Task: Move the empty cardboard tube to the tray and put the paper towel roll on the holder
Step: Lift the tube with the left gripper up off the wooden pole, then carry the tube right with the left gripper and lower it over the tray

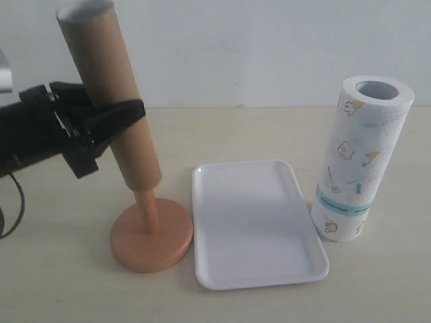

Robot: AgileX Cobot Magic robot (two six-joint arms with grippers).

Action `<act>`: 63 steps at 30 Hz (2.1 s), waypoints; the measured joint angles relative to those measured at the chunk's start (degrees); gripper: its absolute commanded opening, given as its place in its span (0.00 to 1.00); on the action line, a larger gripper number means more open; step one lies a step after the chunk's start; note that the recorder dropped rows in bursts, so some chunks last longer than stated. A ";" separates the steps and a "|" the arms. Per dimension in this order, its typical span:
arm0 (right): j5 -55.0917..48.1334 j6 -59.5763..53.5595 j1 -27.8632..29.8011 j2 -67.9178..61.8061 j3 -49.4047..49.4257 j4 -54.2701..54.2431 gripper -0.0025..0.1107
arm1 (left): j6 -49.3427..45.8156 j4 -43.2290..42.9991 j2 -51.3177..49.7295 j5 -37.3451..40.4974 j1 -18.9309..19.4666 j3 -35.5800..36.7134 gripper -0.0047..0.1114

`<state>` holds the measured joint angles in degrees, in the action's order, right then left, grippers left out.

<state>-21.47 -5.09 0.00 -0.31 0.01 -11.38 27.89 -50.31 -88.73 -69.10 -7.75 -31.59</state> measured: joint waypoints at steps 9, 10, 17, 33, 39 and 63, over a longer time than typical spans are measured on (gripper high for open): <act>0.00 0.00 0.00 0.00 0.00 0.00 0.03 | 13.70 -1.20 17.35 4.14 0.00 -9.44 0.08; 0.00 0.00 0.00 0.00 0.00 0.00 0.03 | 16.91 -2.94 20.22 7.39 0.00 -11.91 0.08; 0.00 0.00 0.00 0.00 0.00 0.00 0.03 | 49.89 -23.31 26.54 20.17 0.00 -26.90 0.08; 0.00 0.00 0.00 0.00 0.00 0.00 0.03 | 86.59 -49.75 26.02 24.66 -12.81 -39.60 0.08; 0.00 0.00 0.00 0.00 0.00 0.00 0.03 | 87.49 -49.75 21.81 33.80 -24.36 -40.03 0.08; 0.00 0.00 0.00 0.00 0.00 0.00 0.03 | 80.89 -49.97 5.16 41.16 -34.68 -39.89 0.08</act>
<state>-21.47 -5.09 0.00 -0.31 0.01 -11.38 108.78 -100.28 -83.56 -27.94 -42.43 -71.49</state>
